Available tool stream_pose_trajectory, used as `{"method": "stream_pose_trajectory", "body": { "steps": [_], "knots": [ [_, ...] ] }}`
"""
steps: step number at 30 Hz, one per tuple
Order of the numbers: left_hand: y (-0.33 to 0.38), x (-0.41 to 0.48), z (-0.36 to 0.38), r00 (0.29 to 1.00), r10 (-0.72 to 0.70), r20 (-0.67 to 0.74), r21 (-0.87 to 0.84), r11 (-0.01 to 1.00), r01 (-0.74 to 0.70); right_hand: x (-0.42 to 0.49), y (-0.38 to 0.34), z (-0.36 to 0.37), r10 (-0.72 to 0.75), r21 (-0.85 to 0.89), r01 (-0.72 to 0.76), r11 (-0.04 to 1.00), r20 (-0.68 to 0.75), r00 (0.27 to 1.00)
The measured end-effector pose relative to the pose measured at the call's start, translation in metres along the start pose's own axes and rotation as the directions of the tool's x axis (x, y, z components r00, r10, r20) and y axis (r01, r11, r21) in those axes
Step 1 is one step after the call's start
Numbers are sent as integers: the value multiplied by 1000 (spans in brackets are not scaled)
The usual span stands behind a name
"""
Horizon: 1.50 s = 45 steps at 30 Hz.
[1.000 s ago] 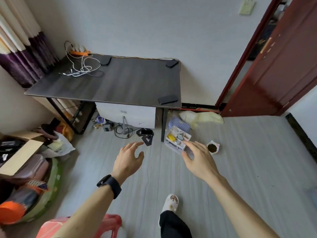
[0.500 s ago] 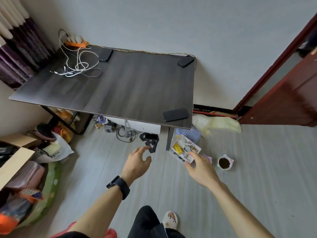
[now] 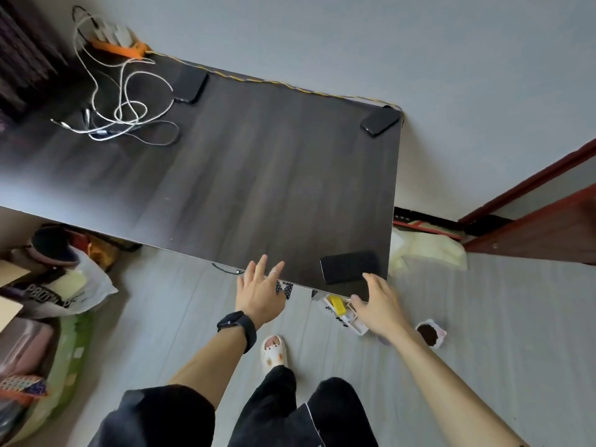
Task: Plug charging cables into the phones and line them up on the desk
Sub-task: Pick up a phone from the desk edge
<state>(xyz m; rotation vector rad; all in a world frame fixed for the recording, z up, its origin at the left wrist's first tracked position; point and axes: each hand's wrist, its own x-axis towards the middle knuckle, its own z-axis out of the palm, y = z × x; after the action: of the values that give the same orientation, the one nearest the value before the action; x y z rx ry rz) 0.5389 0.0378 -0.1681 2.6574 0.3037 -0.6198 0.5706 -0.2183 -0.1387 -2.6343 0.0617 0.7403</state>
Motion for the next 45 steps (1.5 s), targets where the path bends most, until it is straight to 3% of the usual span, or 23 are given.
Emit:
{"method": "stream_pose_trajectory", "body": {
  "steps": [5,10,13,17,21,27,32,35,39,41,43,45],
  "knots": [
    [1,38,-1,996,-51,77,17,999,50,56,-12,-3,-66,-207,66,976,9,998],
    [-4,67,5,976,-156,150,4,988,157,108,-11,-7,-107,-424,171,889,170,980],
    [-4,67,7,965,-187,183,16,982,187,125,-4,-10,-104,-428,207,880,251,962],
    [1,65,8,951,-232,202,1,972,237,134,2,-14,-238,-437,326,838,245,940],
    [7,68,3,943,-253,216,-12,965,262,140,7,-20,-283,-405,388,828,296,912],
    [10,69,2,930,-281,237,-24,955,295,149,0,-23,-203,-463,379,801,387,900],
    [10,77,-11,907,-286,308,-108,937,332,146,-6,-19,-124,-307,274,912,430,894],
    [12,82,-28,907,-242,345,-282,895,346,141,-14,-23,-77,-110,148,983,484,872],
    [35,83,-54,905,-52,423,-611,720,328,134,-38,-44,-209,180,134,974,508,835],
    [42,82,-65,926,11,377,-722,630,286,131,-56,-57,-283,249,177,952,502,817],
    [44,80,-73,959,-14,282,-784,572,239,131,-71,-68,-328,294,198,935,505,799],
    [41,76,-78,965,-116,236,-871,414,263,132,-84,-81,-346,363,174,915,489,801]
  ]
}}
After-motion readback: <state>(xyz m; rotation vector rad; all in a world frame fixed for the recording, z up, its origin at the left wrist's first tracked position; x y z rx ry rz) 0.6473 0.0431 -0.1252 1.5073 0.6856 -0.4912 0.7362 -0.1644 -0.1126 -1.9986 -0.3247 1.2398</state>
